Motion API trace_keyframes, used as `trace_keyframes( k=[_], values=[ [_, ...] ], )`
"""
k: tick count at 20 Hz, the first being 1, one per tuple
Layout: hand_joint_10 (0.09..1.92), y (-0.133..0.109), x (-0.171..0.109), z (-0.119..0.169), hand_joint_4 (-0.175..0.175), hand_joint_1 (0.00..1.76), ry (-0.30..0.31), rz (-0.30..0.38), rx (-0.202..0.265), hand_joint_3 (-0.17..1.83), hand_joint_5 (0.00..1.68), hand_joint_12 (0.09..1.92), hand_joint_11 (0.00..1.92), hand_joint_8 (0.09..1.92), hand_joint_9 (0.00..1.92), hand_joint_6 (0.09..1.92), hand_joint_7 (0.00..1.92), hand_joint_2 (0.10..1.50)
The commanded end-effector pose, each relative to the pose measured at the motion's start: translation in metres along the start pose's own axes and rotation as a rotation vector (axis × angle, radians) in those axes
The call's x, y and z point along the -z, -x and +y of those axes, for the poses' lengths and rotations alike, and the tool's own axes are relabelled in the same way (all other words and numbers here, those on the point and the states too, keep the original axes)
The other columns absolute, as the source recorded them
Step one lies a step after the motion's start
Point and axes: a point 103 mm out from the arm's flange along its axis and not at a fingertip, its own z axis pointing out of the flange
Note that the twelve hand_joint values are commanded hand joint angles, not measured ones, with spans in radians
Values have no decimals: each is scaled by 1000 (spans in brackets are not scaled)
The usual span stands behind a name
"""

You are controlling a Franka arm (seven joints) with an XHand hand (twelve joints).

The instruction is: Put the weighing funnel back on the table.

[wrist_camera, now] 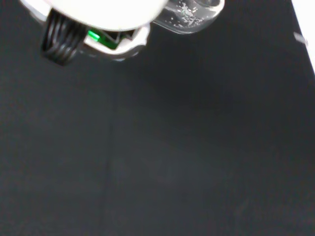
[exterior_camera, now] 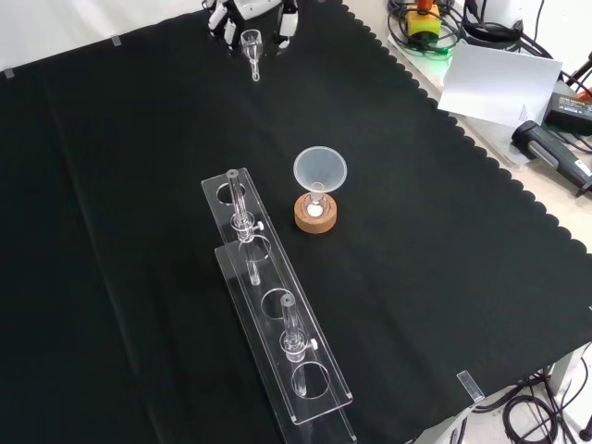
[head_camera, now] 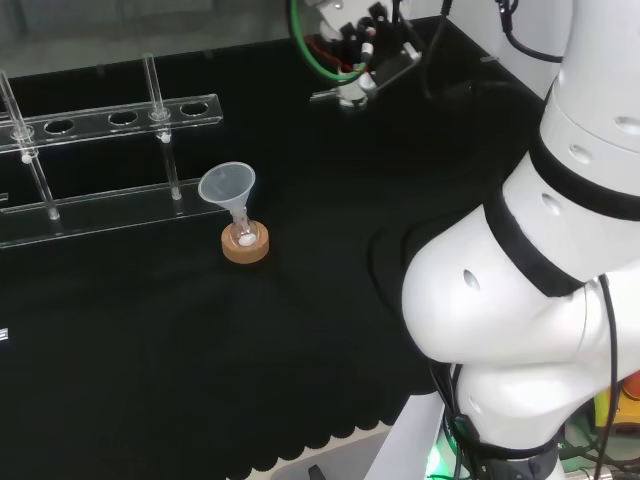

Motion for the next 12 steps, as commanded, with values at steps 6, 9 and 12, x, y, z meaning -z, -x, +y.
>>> trace_keyframes(
  k=[6, 9, 12],
  values=[
    [247, -55, -61, 53, 175, 1143, -11, 40, 130, 645, 1378, 1076, 808, 651, 1083, 474, 663, 626],
    [247, -57, -74, 61, 175, 1143, -15, 68, 145, 645, 1377, 1076, 810, 651, 1084, 475, 663, 626],
    [247, -58, -90, 70, 175, 1143, -34, 87, 152, 645, 1377, 1075, 811, 652, 1084, 476, 663, 626]
  ],
)
